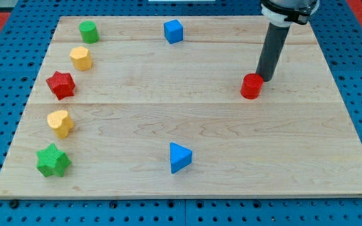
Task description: Move the red circle to the right of the red star
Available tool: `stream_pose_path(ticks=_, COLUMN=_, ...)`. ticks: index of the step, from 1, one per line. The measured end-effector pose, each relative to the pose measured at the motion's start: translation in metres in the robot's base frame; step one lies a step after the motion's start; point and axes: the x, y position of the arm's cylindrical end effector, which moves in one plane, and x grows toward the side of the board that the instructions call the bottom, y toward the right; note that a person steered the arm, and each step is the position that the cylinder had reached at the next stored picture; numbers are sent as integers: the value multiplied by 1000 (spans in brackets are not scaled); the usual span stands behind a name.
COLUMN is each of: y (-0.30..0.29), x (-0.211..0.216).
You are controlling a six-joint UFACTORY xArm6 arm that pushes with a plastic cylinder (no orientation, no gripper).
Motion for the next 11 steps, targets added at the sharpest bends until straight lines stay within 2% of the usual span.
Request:
stream_pose_path(ticks=2, y=20, x=22)
stream_pose_path(ticks=3, y=5, x=24)
stream_pose_path(ticks=5, y=-126, x=24)
stream_pose_path(ticks=7, y=-130, x=24)
stream_pose_path(ticks=10, y=-207, x=24)
stream_pose_path(ticks=11, y=-200, x=24)
